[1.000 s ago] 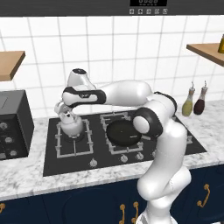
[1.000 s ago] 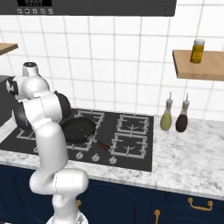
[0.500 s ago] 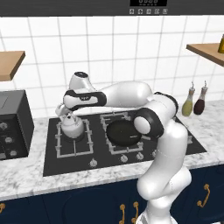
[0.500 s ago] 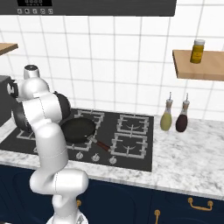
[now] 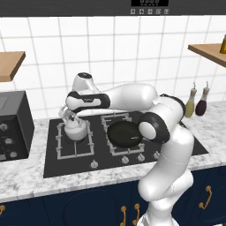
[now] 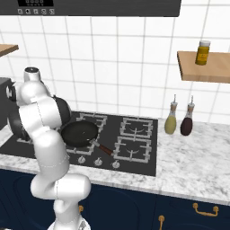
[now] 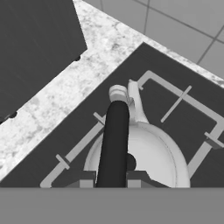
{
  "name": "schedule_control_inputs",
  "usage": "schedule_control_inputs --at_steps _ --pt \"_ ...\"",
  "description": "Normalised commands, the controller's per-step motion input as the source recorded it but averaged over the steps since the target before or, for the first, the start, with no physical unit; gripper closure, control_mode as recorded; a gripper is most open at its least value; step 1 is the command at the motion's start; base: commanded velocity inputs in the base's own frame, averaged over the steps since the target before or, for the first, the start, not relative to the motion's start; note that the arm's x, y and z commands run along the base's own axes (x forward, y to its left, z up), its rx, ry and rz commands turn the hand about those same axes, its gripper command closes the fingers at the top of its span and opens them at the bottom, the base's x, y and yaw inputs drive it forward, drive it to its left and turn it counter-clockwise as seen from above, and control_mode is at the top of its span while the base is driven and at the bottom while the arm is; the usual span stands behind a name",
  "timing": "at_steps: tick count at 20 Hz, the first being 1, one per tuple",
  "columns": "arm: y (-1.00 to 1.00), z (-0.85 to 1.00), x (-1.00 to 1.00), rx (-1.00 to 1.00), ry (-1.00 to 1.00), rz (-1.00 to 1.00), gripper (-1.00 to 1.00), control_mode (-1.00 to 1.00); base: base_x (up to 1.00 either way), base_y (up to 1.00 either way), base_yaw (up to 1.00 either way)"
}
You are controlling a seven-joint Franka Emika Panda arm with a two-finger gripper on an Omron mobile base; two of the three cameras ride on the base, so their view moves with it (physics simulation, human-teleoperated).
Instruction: Pick the kettle from the counter and place it on a stove burner. Then turn the burner on.
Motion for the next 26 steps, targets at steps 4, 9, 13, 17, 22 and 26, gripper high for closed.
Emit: schedule_control_inputs --at_steps 4,9,13,17,22,26 --pt "0.0 0.0 0.0 0.0 0.0 0.0 -1.0 -1.0 0.0 0.0 0.0" --pt "0.0 0.0 0.0 0.0 0.0 0.0 -1.0 -1.0 0.0 0.0 0.0" --pt "0.0 0.0 0.0 0.0 0.0 0.0 -1.0 -1.0 0.0 0.0 0.0" --pt "0.0 0.0 0.0 0.0 0.0 0.0 -1.0 -1.0 0.0 0.0 0.0" --pt "0.0 0.4 -0.29 0.0 0.0 0.0 -1.0 -1.0 0.0 0.0 0.0" --pt "-0.01 0.61 -0.42 0.0 0.0 -0.01 -1.0 -1.0 0.0 0.0 0.0"
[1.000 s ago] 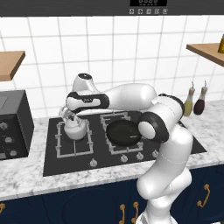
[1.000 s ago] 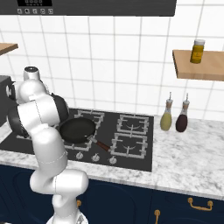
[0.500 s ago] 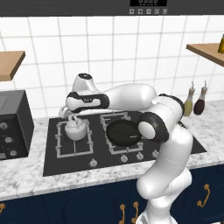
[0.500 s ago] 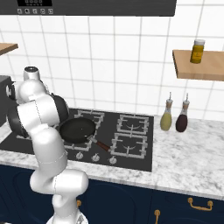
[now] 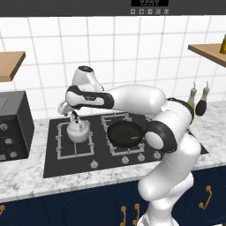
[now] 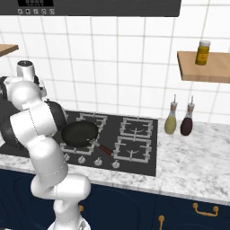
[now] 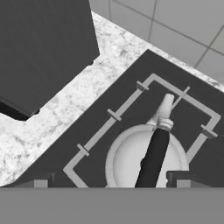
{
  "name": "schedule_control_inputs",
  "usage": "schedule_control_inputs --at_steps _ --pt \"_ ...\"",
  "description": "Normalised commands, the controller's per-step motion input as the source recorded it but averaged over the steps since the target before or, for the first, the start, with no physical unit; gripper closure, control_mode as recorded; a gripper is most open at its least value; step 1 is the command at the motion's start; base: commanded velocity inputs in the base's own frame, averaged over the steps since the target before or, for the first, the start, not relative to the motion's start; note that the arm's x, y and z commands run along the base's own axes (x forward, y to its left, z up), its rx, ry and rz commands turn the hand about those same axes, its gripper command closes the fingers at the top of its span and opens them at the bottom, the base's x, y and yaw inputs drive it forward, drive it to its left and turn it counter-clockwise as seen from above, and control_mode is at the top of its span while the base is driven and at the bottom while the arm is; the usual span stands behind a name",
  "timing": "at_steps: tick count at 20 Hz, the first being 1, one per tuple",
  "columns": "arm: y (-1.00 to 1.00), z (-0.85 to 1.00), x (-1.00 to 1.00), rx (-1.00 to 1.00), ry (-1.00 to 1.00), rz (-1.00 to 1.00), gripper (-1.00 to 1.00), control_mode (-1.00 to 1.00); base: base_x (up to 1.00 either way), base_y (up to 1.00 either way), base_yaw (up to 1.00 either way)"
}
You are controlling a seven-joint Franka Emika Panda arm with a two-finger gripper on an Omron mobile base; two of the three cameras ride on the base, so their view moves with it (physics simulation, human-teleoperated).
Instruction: Pick the kettle from the counter and place it on a stove burner. Then turn the burner on.
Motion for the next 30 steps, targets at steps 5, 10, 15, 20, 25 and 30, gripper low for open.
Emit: schedule_control_inputs --at_steps 5,10,15,20,25,30 --pt "-0.2 0.43 -0.38 0.0 0.03 -0.07 -1.0 -1.0 0.0 0.0 0.0" --pt "-0.38 0.31 -0.77 0.0 0.13 -0.14 -1.0 -1.0 0.0 0.0 0.0" --pt "-0.12 0.06 -0.63 -0.02 0.3 -0.14 -1.0 -1.0 0.0 0.0 0.0" --pt "-0.03 -0.21 -0.3 -0.14 0.23 -0.14 -1.0 -1.0 0.0 0.0 0.0" --pt "-0.23 -0.32 -0.29 -0.27 0.01 -0.22 -1.0 -1.0 0.0 0.0 0.0" --pt "-0.38 -0.61 -0.43 -0.15 -0.06 -0.26 -1.0 -1.0 0.0 0.0 0.0"
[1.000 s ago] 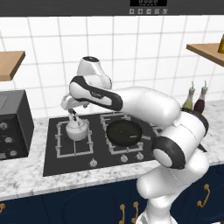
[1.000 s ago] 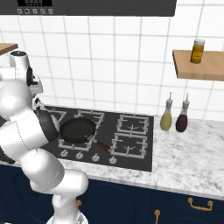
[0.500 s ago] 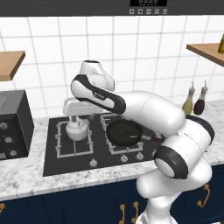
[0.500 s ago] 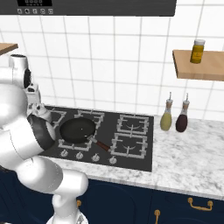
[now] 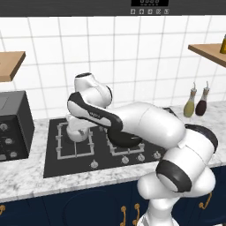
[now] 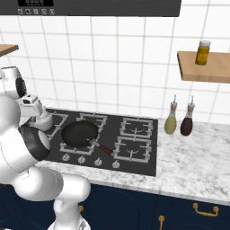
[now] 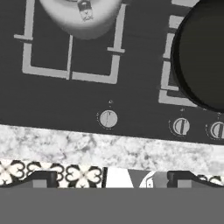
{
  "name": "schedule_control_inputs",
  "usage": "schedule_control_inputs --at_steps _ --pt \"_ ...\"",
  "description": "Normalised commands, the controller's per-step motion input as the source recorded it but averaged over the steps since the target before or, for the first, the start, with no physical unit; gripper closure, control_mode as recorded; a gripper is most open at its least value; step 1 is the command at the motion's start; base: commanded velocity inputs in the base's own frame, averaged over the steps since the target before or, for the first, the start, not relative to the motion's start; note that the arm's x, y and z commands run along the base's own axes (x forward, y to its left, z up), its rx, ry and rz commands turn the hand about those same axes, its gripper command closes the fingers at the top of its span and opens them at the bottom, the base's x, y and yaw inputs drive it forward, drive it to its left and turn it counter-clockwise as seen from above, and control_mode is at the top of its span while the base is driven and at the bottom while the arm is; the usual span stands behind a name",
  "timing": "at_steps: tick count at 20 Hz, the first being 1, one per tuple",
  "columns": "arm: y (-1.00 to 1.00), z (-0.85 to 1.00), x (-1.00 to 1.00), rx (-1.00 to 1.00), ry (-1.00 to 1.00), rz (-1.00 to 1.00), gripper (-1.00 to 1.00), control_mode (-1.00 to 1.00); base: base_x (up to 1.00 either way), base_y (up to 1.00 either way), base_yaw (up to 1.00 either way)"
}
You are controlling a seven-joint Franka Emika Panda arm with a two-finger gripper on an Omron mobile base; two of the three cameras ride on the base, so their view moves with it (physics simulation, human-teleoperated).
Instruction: Pick the kettle from the counter and place it on a stove burner. Then turn the burner on.
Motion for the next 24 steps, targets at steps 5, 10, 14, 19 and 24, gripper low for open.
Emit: schedule_control_inputs --at_steps 5,10,14,19,24 --pt "-0.39 -0.64 -0.09 0.0 0.02 -0.2 -1.0 -1.0 0.0 0.0 0.0" --pt "-0.03 -0.3 0.0 0.0 0.0 -0.07 -1.0 -1.0 0.0 0.0 0.0" --pt "-0.01 -0.37 0.0 0.0 0.0 -0.05 -1.0 -1.0 0.0 0.0 0.0" --pt "0.0 -0.28 0.0 0.0 0.0 -0.05 -1.0 -1.0 0.0 0.0 0.0" --pt "0.0 -0.22 0.04 0.0 0.03 -0.03 -1.0 -1.0 0.0 0.0 0.0"
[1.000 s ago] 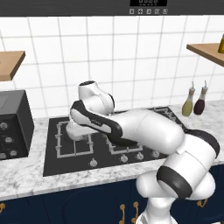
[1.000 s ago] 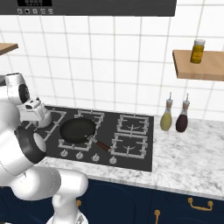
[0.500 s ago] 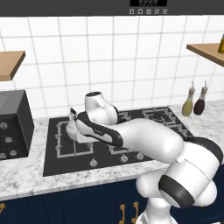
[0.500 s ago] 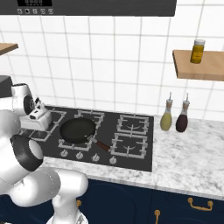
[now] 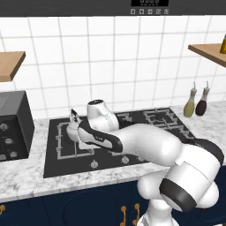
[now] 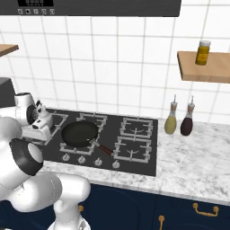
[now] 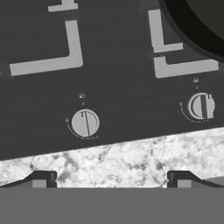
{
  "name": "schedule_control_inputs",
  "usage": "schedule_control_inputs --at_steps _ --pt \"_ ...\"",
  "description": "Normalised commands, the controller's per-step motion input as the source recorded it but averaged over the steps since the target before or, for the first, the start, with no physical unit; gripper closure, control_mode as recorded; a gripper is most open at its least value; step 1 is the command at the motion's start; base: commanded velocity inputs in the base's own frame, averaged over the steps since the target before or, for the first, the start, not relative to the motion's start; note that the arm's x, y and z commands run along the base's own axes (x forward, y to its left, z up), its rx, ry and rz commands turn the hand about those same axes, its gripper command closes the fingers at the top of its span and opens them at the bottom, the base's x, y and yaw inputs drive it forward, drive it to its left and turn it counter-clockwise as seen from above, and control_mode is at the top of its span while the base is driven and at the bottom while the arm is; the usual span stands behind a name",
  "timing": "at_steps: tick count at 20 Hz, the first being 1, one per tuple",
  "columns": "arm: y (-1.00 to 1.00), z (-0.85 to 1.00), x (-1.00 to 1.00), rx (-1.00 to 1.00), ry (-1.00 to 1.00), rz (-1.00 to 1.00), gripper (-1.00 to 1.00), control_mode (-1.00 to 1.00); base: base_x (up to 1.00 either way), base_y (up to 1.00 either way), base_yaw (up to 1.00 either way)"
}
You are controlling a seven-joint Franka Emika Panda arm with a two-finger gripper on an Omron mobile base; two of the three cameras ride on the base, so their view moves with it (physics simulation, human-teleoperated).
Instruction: Pick the kettle from the counter and place it on a stove burner. Then turn the burner on.
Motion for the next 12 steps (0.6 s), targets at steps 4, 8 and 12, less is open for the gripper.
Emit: schedule_control_inputs --at_steps 4,8,12 --pt "0.19 -0.26 0.27 0.0 0.07 0.0 -1.0 -1.0 0.0 0.0 0.0" --pt "0.39 -0.28 0.23 0.0 0.05 0.0 -1.0 -1.0 0.0 0.0 0.0" --pt "0.12 -0.34 0.02 0.0 0.03 0.0 -1.0 -1.0 0.0 0.0 0.0"
